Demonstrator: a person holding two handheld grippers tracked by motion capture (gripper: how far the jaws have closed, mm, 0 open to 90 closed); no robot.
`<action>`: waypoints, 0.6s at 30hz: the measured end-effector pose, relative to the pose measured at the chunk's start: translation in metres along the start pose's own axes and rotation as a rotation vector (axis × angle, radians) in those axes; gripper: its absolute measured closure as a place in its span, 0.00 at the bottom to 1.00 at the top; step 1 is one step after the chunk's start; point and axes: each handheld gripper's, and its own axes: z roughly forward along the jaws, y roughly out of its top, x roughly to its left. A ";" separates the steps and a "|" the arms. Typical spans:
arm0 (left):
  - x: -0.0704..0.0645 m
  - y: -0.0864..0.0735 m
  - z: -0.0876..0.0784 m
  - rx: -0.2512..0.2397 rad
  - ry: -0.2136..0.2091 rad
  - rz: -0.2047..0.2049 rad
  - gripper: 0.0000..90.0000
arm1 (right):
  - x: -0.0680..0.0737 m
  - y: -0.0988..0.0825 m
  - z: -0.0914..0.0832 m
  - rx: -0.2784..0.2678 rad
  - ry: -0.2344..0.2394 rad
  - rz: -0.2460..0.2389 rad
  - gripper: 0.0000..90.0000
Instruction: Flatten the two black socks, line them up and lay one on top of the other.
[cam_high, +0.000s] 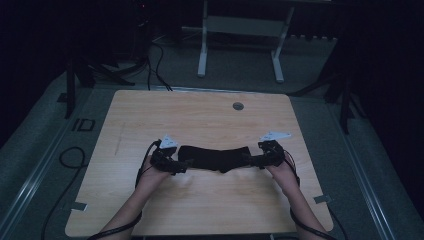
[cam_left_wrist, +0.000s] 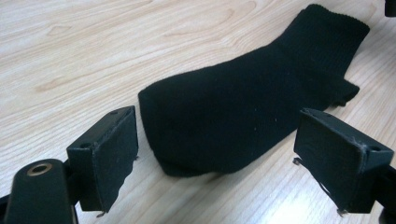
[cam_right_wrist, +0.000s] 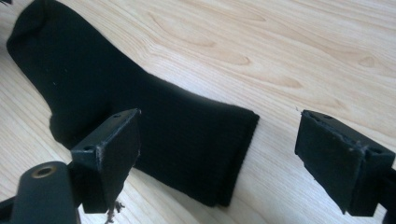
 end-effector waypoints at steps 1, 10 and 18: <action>0.001 -0.001 -0.002 -0.001 0.001 0.000 0.16 | -0.001 -0.001 -0.001 -0.003 -0.001 -0.001 0.15; 0.013 -0.018 -0.019 -0.019 0.011 -0.012 0.15 | -0.015 -0.021 -0.018 -0.044 -0.036 0.002 0.15; 0.017 -0.033 -0.032 -0.014 0.040 -0.013 0.13 | -0.027 -0.040 -0.028 -0.028 -0.074 0.002 0.14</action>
